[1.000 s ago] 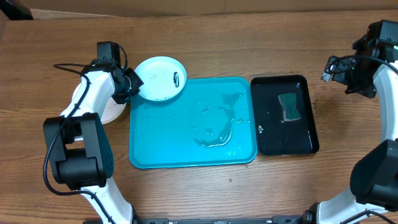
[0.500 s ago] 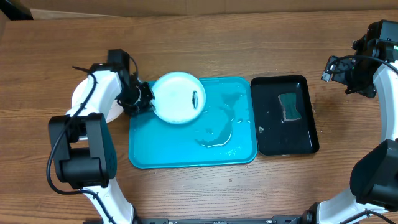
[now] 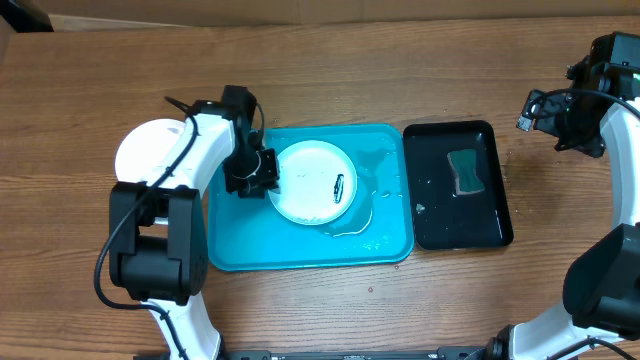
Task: Clean dirty plates on tray and stack at the side
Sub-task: 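Slide the light-blue plate onto the teal tray center with left gripper, then lower right gripper into the black tray toward the sponge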
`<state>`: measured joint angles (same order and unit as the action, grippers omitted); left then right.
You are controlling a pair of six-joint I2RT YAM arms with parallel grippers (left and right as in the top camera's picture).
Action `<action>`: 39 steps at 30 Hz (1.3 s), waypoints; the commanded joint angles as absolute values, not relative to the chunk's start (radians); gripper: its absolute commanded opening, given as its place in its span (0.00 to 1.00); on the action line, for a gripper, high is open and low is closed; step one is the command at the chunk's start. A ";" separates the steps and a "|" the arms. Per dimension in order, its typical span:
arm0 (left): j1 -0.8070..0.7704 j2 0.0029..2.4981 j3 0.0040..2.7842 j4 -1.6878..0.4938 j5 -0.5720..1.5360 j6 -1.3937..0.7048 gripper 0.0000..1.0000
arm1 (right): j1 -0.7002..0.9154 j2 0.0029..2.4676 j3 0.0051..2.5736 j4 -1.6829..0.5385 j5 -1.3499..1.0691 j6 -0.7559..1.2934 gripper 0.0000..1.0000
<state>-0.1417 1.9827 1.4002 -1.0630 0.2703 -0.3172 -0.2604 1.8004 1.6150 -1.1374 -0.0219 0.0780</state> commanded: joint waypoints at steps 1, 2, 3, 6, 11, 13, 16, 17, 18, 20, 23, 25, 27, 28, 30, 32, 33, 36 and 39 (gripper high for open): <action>-0.151 1.991 1.418 -1.067 0.254 -0.279 0.42 | -0.261 1.796 1.622 -1.132 -0.025 0.082 1.00; -0.151 1.991 1.427 -1.068 0.254 -0.272 0.42 | -0.261 1.796 1.622 -1.132 -0.025 0.082 1.00; -0.150 1.991 1.440 -1.067 0.254 -0.258 0.41 | -0.261 1.796 1.622 -1.132 -0.025 0.082 1.00; -0.150 1.991 1.482 -1.037 0.244 -0.193 0.38 | -0.261 1.796 1.622 -1.132 -0.025 0.082 1.00; -0.154 1.991 1.513 -0.961 0.126 -0.108 0.29 | -0.261 1.796 1.622 -1.132 -0.025 0.082 1.00; -0.155 1.991 1.508 -0.936 0.072 -0.080 0.24 | -0.261 1.796 1.622 -1.132 -0.025 0.082 1.00; -0.161 1.991 1.491 -0.902 0.047 -0.077 0.24 | -0.261 1.796 1.622 -1.132 -0.025 0.082 1.00; -0.163 1.991 1.484 -0.893 0.050 -0.078 0.24 | -0.261 1.796 1.622 -1.132 -0.025 0.082 1.00; -0.165 1.991 1.475 -0.883 0.052 -0.078 0.23 | -0.261 1.796 1.622 -1.132 -0.025 0.082 1.00; -0.174 1.991 1.452 -0.862 0.052 -0.078 0.21 | -0.261 1.796 1.622 -1.132 -0.025 0.082 1.00; -0.184 1.991 1.420 -0.828 0.053 -0.078 0.19 | -0.261 1.796 1.622 -1.132 -0.025 0.082 1.00; -0.194 1.991 1.411 -0.815 0.070 -0.078 0.19 | -0.261 1.796 1.622 -1.132 -0.025 0.082 1.00; -0.201 1.991 1.410 -0.809 0.096 -0.078 0.20 | -0.261 1.796 1.622 -1.132 -0.025 0.082 1.00; -0.204 1.991 1.410 -0.807 0.097 -0.077 0.20 | -0.261 1.796 1.622 -1.132 -0.025 0.082 1.00; -0.209 1.991 1.410 -0.802 0.093 -0.078 0.22 | -0.261 1.796 1.622 -1.132 -0.025 0.082 1.00; -0.210 1.991 1.410 -0.798 0.093 -0.078 0.23 | -0.261 1.796 1.622 -1.131 -0.025 0.082 1.00; -0.209 1.991 1.410 -0.799 0.093 -0.077 0.24 | -0.261 1.796 1.622 -1.132 -0.025 0.082 1.00; -0.210 1.992 1.405 -0.799 0.093 -0.077 0.24 | -0.261 1.796 1.622 -1.132 -0.025 0.082 1.00; -0.213 1.992 1.378 -0.771 0.093 -0.078 0.24 | -0.261 1.796 1.622 -1.132 -0.025 0.082 1.00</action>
<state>-0.2035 1.9827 1.4067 -0.7860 0.0780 -0.0967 -0.2600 1.8004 1.6150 -1.1374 -0.0219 0.0776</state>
